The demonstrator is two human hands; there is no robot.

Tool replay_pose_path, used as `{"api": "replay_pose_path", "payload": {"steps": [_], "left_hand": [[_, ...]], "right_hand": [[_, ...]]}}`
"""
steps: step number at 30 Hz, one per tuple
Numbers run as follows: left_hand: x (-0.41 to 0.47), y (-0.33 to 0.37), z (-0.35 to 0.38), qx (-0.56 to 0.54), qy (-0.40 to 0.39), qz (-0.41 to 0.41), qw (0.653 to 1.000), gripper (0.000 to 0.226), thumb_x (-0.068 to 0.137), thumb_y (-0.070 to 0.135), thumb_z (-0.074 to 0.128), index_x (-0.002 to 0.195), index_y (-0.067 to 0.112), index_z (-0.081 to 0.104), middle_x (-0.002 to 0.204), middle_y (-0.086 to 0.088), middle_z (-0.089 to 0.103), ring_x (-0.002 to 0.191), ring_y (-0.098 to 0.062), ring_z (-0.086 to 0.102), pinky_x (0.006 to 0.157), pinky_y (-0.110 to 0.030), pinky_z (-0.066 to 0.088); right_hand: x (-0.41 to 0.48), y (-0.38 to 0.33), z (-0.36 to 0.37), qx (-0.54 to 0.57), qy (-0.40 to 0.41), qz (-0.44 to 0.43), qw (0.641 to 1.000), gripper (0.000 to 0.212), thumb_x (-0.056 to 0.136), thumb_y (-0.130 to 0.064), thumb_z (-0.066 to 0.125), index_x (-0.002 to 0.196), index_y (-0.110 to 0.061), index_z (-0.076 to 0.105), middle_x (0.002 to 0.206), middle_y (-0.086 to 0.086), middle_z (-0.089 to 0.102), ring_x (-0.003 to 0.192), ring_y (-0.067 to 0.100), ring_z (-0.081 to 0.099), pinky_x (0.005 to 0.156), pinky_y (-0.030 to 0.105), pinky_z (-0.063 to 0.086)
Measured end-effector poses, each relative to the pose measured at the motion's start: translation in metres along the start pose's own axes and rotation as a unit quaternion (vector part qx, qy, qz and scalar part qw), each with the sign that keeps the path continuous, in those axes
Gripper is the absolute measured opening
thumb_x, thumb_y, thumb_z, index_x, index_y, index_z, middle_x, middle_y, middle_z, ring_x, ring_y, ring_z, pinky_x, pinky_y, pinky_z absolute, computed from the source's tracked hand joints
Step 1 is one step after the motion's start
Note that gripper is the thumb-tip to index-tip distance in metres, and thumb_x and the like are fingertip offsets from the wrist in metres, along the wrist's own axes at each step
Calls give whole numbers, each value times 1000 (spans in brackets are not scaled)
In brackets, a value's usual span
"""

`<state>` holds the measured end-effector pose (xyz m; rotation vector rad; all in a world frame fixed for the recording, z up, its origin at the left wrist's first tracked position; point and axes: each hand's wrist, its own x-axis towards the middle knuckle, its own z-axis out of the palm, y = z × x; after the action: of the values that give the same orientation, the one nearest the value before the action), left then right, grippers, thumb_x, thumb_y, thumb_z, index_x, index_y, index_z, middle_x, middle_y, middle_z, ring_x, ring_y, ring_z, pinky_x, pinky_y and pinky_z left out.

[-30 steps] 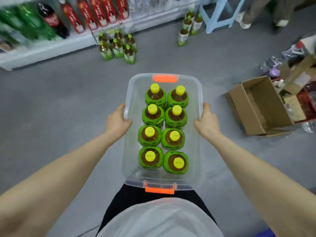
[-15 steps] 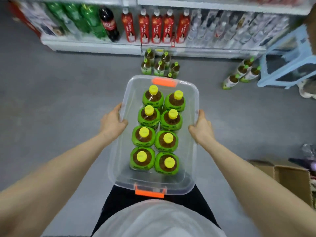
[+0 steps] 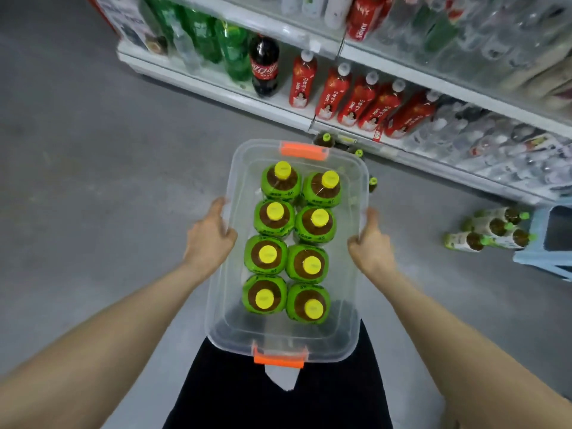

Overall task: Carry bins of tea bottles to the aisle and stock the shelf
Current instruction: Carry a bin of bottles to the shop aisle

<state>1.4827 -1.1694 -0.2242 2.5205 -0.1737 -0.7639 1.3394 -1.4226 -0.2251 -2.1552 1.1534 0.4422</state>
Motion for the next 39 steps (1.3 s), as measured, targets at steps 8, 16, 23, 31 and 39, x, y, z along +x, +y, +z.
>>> {"api": "replay_pose_path", "payload": {"steps": [8, 16, 23, 31, 39], "left_hand": [[146, -18, 22, 58, 32, -62, 996, 62, 86, 7, 59, 143, 25, 43, 81, 2, 58, 92, -38, 64, 84, -42, 48], [293, -73, 99, 59, 5, -118, 991, 60, 82, 9, 64, 136, 28, 44, 81, 2, 62, 93, -36, 64, 85, -41, 47], [412, -125, 160, 49, -19, -107, 993, 59, 80, 11, 65, 132, 27, 44, 69, 6, 58, 87, -34, 66, 86, -42, 51], [506, -152, 185, 59, -15, -110, 992, 57, 82, 14, 62, 131, 34, 40, 80, 2, 65, 84, -32, 66, 87, -43, 52], [537, -164, 202, 58, 6, -86, 995, 59, 85, 14, 62, 136, 28, 37, 77, 1, 63, 76, -27, 57, 74, -35, 45]], "right_hand": [[151, -43, 72, 20, -70, 3, 997, 66, 90, -8, 51, 147, -20, 21, 94, 23, 66, 86, 43, 63, 71, 41, 50], [306, -50, 159, 3, -109, 41, 993, 63, 93, -9, 51, 146, -28, 24, 105, 15, 66, 95, 37, 65, 75, 36, 49], [412, -60, 233, -14, -107, 61, 992, 52, 91, -9, 49, 133, -28, 26, 108, 16, 64, 99, 40, 63, 90, 53, 53], [484, -78, 284, -37, -82, 55, 994, 52, 96, -10, 45, 141, -21, 21, 97, 15, 54, 100, 40, 61, 86, 46, 48], [507, -82, 309, -42, -48, 46, 997, 45, 94, -5, 44, 134, -15, 26, 89, 13, 53, 78, 34, 50, 72, 38, 39]]}}
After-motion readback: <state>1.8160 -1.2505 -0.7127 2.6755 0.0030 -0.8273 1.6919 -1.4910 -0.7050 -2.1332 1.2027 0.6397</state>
